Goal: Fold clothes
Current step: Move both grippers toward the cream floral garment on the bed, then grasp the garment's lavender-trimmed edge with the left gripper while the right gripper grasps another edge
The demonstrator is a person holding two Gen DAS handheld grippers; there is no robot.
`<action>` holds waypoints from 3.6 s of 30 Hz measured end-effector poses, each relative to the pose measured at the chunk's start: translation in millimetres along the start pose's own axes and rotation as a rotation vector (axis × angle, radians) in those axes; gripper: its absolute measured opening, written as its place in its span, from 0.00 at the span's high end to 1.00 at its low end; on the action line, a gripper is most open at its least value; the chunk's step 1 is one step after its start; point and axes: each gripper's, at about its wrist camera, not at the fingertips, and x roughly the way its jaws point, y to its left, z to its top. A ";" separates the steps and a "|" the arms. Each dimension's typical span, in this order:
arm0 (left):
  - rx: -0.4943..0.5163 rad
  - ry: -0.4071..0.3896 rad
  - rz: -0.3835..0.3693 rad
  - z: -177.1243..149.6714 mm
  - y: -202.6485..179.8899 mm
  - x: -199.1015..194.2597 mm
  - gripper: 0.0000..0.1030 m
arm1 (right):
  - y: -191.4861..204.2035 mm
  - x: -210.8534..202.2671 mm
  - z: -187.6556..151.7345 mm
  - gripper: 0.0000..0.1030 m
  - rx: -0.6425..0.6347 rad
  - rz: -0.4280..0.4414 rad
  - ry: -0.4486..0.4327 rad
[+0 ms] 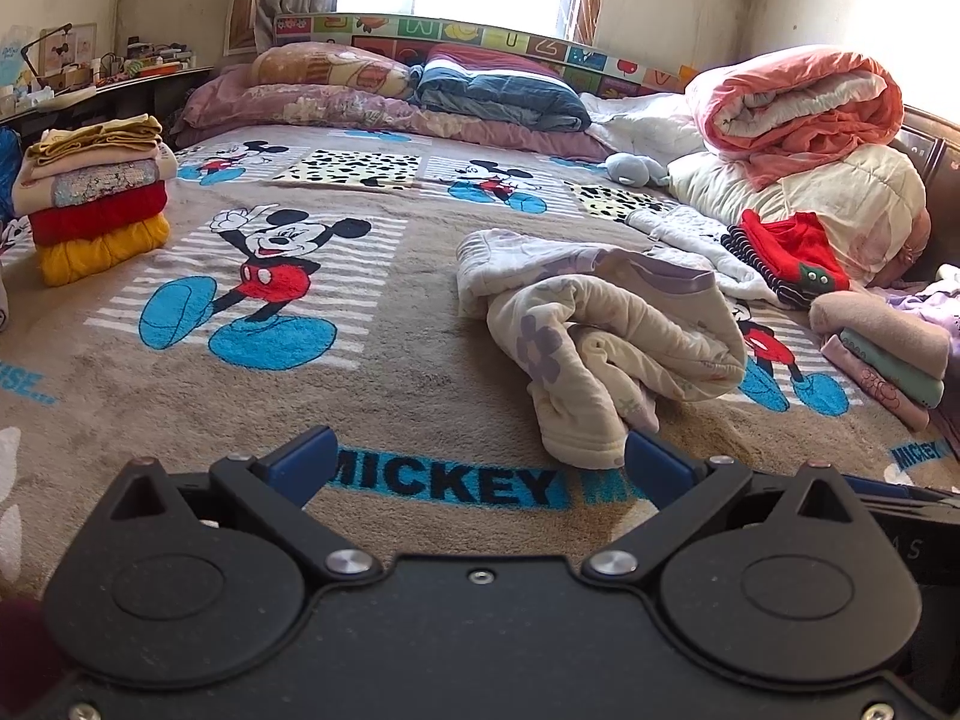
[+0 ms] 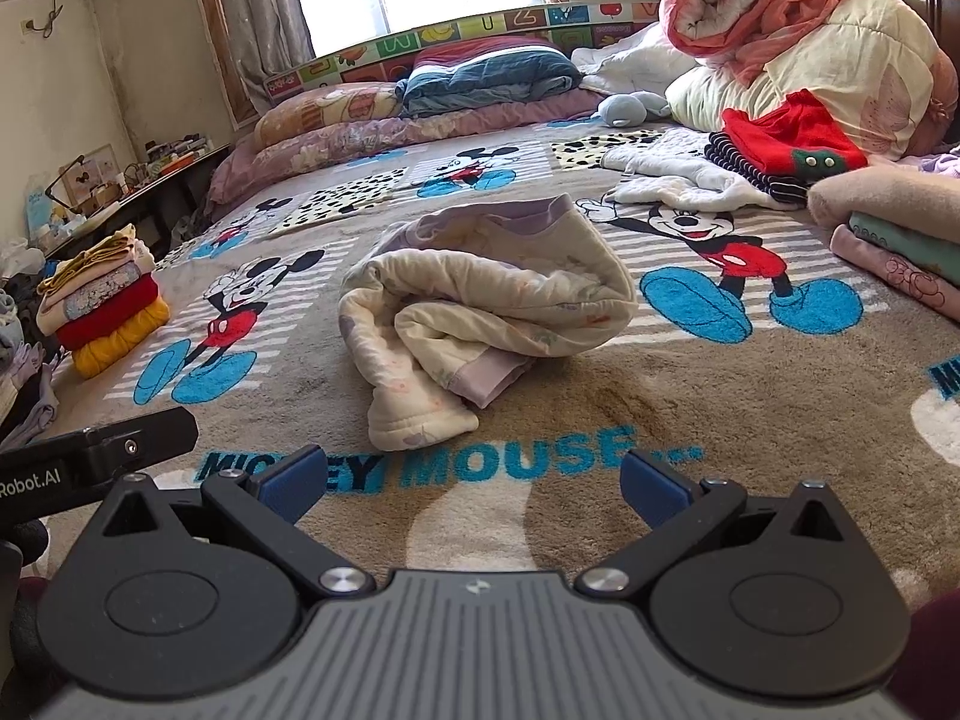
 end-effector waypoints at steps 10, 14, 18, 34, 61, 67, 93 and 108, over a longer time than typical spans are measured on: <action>-0.004 0.002 -0.006 0.0 1.2 1.1 0.00 | 1.5 2.2 -0.8 0.00 -0.007 0.005 0.003; -0.004 0.003 -0.008 -0.6 1.5 2.5 0.00 | 1.1 3.8 -1.6 0.00 -0.007 0.005 0.004; -0.013 0.005 -0.021 -1.6 2.4 5.7 0.00 | -1.2 6.5 -2.9 0.00 0.007 0.013 0.009; -0.041 -0.016 -0.069 -14.2 4.9 26.2 0.00 | -51.5 28.3 -7.6 0.00 0.143 0.029 -0.060; -0.008 -0.066 -0.003 33.8 41.5 100.9 0.10 | -119.9 114.5 45.2 0.00 0.132 0.172 -0.264; 0.142 -0.075 -0.008 61.1 22.1 131.9 0.31 | -127.5 130.2 49.2 0.01 0.148 0.216 -0.255; 0.731 0.073 -0.108 94.2 -61.6 230.3 0.45 | -152.5 165.7 56.1 0.33 0.283 0.359 -0.192; 0.609 -0.081 -0.046 131.0 -52.7 167.3 0.93 | -152.1 163.7 58.2 0.62 0.293 0.410 -0.200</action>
